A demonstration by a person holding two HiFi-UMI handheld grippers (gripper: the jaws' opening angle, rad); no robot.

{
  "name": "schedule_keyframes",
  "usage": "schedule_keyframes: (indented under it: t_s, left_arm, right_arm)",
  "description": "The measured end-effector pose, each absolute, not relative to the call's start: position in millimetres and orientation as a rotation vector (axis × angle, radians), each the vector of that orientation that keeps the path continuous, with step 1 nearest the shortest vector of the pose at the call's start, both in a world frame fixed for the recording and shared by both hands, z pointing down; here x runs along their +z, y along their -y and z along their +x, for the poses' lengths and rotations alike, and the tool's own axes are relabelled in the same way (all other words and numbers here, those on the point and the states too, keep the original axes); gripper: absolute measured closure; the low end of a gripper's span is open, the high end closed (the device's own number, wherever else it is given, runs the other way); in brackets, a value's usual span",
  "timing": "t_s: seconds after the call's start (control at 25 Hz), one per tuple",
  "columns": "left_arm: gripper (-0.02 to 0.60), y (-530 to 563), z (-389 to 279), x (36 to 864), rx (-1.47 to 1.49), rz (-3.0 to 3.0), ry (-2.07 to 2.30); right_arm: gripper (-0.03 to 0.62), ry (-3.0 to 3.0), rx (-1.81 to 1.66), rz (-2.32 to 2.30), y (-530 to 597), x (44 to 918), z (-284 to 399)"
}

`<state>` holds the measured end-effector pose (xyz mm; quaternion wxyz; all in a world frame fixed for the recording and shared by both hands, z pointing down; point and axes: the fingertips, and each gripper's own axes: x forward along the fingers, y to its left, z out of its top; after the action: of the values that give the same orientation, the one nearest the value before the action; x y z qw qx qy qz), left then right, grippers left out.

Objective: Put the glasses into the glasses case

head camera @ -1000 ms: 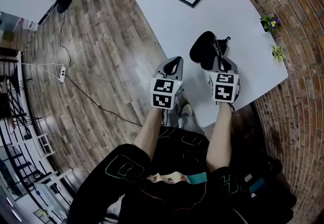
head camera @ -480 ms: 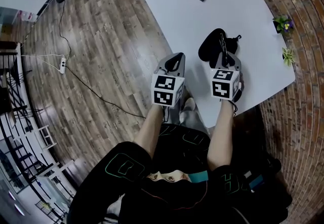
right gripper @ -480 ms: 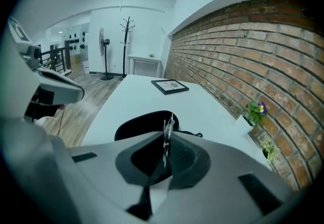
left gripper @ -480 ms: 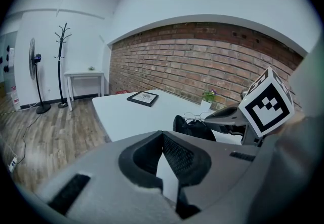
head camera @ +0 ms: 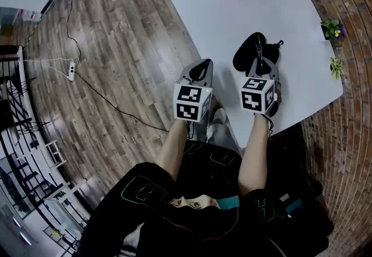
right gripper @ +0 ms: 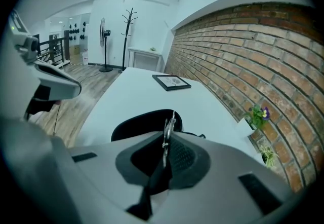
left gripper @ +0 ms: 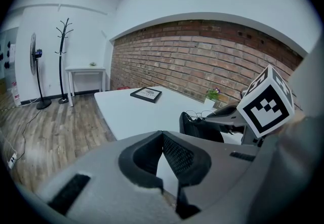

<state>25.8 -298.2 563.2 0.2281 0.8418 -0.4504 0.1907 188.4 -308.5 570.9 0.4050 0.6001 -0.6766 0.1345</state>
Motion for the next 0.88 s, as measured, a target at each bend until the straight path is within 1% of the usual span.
schedule_keyframes:
  t_s: [0.28, 0.76, 0.88]
  left_arm:
    - [0.581, 301.4, 22.5, 569.9, 0.521, 2.296, 1.232]
    - [0.581, 303.4, 3.3, 575.4, 0.510, 2.250, 1.272]
    - [0.581, 308.1, -1.4, 573.5, 0.505, 2.241, 1.286]
  right_arm:
    - [0.569, 1.722, 0.351, 1.417, 311.9, 582.6, 174.1]
    - [0.503, 1.786, 0.426, 1.285, 315.1, 601.0, 146.5]
    - [0.489, 1.812, 0.495, 1.294, 318.3, 603.9, 141.6]
